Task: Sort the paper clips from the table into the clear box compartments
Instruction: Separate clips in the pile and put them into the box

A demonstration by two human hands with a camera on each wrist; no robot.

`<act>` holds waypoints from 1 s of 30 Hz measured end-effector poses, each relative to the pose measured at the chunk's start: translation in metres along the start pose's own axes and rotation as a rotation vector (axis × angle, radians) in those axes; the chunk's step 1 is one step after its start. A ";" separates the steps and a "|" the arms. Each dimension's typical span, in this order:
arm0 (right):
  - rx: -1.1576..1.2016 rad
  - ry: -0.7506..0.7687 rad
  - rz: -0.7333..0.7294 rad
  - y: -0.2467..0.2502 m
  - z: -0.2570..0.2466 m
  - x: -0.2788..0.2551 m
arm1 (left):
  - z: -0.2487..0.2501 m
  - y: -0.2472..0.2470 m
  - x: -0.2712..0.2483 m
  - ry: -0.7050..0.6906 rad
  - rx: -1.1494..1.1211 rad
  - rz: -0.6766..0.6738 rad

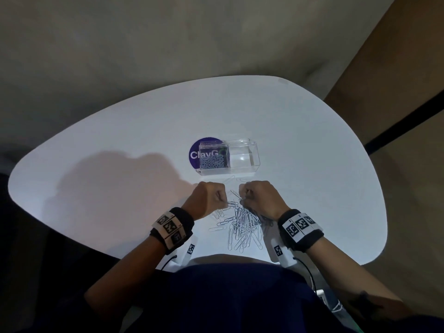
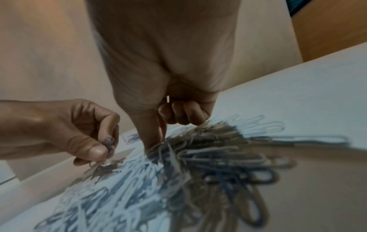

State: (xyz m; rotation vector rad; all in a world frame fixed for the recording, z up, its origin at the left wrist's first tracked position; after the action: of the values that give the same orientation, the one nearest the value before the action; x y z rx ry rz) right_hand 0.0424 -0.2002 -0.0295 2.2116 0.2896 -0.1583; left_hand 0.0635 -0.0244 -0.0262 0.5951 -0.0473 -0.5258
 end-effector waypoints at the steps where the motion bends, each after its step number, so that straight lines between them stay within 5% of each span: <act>1: 0.042 -0.014 0.022 0.000 0.001 0.001 | -0.002 0.002 0.000 0.016 -0.026 -0.002; 11: 0.875 -0.272 0.000 0.010 0.009 -0.002 | -0.015 0.016 0.001 0.238 -0.263 -0.054; 17: 1.024 -0.393 -0.079 0.008 0.010 -0.002 | -0.014 0.014 0.002 0.470 -0.504 -0.017; 21: 0.829 -0.286 -0.097 0.001 0.002 -0.002 | -0.014 0.012 -0.001 0.537 -0.598 0.017; 27: -0.079 0.137 -0.062 -0.012 -0.022 -0.003 | -0.012 0.007 -0.006 0.601 -0.786 0.056; 30: -0.193 0.192 -0.076 -0.019 -0.028 -0.002 | -0.010 0.009 -0.006 0.615 -0.698 0.064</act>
State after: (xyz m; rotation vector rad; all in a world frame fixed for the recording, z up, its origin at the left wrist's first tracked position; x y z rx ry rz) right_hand 0.0358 -0.1667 -0.0267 2.0275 0.4755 0.0401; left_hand 0.0643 -0.0101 -0.0286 0.0491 0.6746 -0.2496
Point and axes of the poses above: each hand's wrist, its own x-axis towards the middle knuckle, its own y-axis out of the back of the hand, z = x × y, the point moved 5 cm from there along x, towards the middle knuckle, and after that the axes turned 5 degrees about z, right-handed, at the moved point
